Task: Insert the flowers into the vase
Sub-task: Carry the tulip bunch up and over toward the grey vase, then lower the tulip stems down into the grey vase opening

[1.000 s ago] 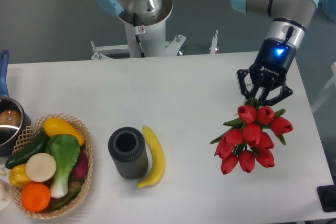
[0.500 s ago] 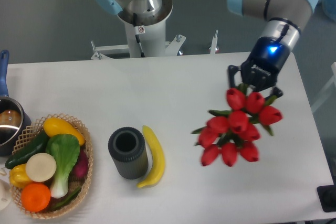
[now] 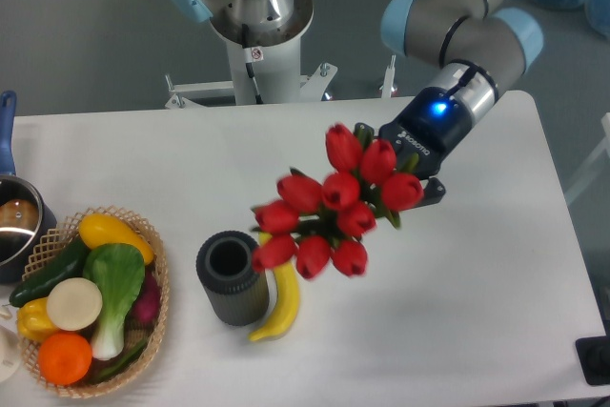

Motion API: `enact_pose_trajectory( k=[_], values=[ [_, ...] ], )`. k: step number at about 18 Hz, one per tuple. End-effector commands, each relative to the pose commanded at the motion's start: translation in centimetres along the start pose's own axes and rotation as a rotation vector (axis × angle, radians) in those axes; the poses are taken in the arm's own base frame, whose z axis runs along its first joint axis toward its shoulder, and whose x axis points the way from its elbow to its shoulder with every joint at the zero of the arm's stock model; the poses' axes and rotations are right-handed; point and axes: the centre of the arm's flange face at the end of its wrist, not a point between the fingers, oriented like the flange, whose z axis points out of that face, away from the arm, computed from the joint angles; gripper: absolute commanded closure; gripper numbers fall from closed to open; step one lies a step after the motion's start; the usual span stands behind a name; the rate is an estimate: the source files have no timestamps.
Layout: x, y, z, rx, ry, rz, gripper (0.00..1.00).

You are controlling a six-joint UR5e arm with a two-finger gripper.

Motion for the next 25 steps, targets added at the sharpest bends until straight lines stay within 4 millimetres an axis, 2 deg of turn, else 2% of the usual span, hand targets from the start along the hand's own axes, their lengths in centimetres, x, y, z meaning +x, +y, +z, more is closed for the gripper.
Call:
enact_pose_trajectory(
  k=[4,10,18,25],
  values=[
    [1.0,0.1,1.6,0.156,0.049,0.027,0.81],
    [3.0,2.2,4.4,0.174,0.095,-0.023,0.81],
    [5.2,4.9,8.4,0.255,0.148,0.058,0.81],
    [6.4,6.3,9.8,0.259,0.17,0.029,0.81]
  ],
)
